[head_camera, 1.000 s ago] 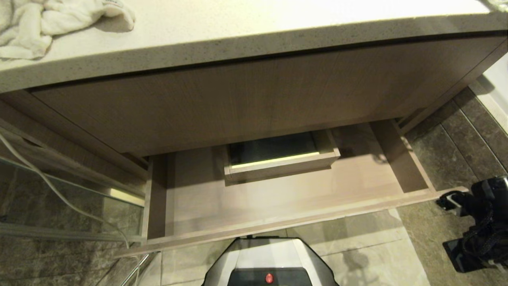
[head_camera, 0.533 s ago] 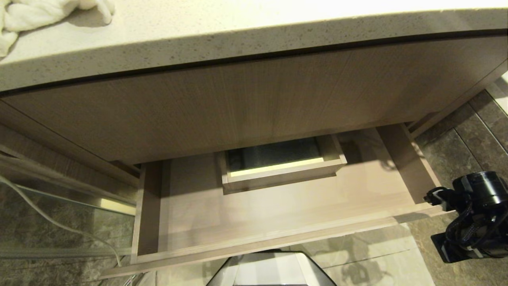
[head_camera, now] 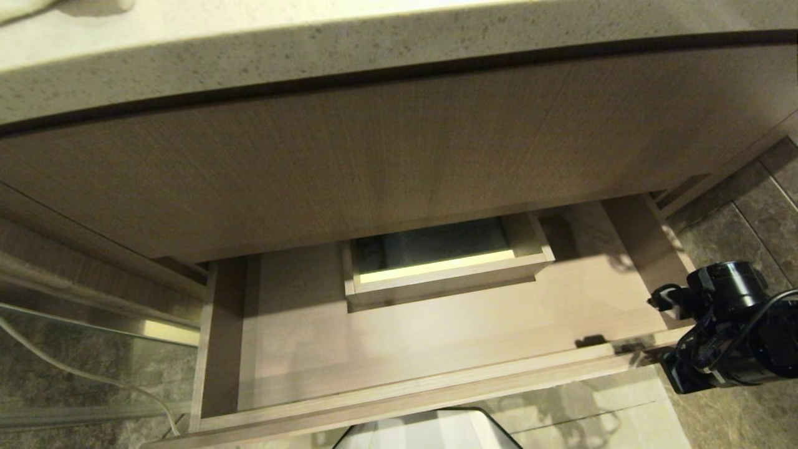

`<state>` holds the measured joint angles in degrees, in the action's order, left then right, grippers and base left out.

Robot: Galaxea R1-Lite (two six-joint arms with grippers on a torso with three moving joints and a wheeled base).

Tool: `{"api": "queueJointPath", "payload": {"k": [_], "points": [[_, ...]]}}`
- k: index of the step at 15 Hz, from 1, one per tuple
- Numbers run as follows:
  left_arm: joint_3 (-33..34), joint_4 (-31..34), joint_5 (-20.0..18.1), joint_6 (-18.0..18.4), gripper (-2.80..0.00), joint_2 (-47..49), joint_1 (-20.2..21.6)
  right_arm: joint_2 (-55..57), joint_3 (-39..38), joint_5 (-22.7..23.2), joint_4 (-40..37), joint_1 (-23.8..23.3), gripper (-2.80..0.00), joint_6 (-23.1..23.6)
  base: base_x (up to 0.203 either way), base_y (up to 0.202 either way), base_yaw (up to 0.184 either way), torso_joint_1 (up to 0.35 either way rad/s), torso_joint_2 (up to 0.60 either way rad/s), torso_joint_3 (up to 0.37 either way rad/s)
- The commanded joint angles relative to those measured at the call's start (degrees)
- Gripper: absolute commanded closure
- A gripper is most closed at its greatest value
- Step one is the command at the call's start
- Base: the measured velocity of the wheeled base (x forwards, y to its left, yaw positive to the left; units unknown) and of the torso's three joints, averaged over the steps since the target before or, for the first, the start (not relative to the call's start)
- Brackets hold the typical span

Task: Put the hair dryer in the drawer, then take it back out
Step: Close the drawer

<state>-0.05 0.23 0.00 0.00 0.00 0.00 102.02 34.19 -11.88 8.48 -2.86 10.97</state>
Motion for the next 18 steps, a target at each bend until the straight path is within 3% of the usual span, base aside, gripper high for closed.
{"api": "queueJointPath", "payload": {"k": [1, 10, 14, 18], "points": [[0.0, -0.1, 0.0, 0.0, 0.00, 0.0, 0.0, 1.5, 0.3, 0.0, 0.1, 0.0, 0.00, 0.1, 0.000, 0.000, 0.000, -0.066, 0.35, 0.251], [0.0, -0.1, 0.0, 0.0, 0.00, -0.1, 0.0, 3.3, 5.8, 0.1, 4.6, -0.9, 0.00, -0.6, 0.000, 0.000, 0.000, 0.038, 0.18, 0.218], [0.0, -0.1, 0.0, 0.0, 0.00, 0.0, 0.0, 9.9, 13.5, 0.2, 23.2, -1.0, 0.00, -2.9, 0.000, 0.000, 0.000, 0.031, 0.03, 0.071], [0.0, -0.1, 0.0, 0.0, 0.00, 0.0, 0.0, 12.6, 19.3, 0.2, 28.4, -1.1, 0.00, -4.2, 0.000, 0.000, 0.000, 0.008, 0.01, -0.001]]}}
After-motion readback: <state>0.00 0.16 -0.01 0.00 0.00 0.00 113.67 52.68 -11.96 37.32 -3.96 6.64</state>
